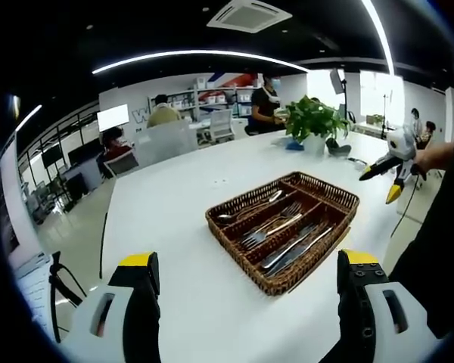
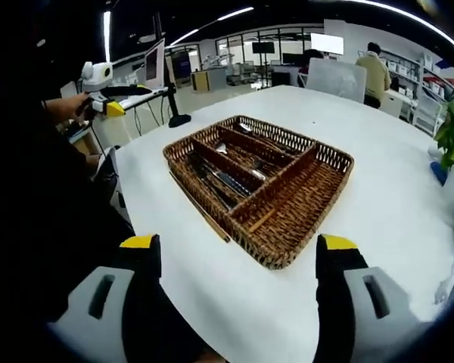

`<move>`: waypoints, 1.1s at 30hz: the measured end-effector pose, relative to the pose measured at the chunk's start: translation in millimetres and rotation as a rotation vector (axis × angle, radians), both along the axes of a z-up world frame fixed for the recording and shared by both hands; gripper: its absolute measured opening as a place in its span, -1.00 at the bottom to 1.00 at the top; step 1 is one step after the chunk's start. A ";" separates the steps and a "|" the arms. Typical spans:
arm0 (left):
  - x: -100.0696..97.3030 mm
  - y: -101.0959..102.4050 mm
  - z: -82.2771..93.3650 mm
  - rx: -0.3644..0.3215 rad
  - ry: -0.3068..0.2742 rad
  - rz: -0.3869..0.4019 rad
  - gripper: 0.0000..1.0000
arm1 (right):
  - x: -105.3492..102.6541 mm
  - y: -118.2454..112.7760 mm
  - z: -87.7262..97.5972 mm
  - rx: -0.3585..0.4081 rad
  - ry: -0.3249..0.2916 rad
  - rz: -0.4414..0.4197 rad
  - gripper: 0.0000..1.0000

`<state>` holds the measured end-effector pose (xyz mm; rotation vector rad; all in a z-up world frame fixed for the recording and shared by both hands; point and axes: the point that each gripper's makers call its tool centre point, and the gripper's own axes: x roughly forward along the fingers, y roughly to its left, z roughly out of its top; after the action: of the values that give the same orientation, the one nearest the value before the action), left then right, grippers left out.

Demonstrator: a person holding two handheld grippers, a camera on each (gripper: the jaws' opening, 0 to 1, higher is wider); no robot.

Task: Arrange the knives, forks, and spoons in their matching storage slots by inserting each utensil handle-first until every utensil is classified and aligned in the correct compartment

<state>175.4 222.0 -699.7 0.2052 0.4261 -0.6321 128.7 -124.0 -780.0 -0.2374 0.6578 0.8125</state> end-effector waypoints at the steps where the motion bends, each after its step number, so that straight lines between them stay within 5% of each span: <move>1: -0.7 -0.1 0.0 0.000 0.000 0.000 0.99 | -2.4 1.5 -0.9 0.003 0.010 0.006 0.54; 24: -3.5 8.4 4.4 0.018 -0.001 0.003 0.99 | -16.9 29.2 -31.3 0.063 0.152 0.067 0.04; 33: -3.6 6.5 6.6 0.021 -0.005 -0.004 0.99 | -10.5 59.4 -61.6 0.050 0.142 0.119 -0.26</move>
<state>171.8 228.5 -693.1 0.2273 0.4280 -0.6313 118.2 -64.6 -841.5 -0.1758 0.7609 0.9650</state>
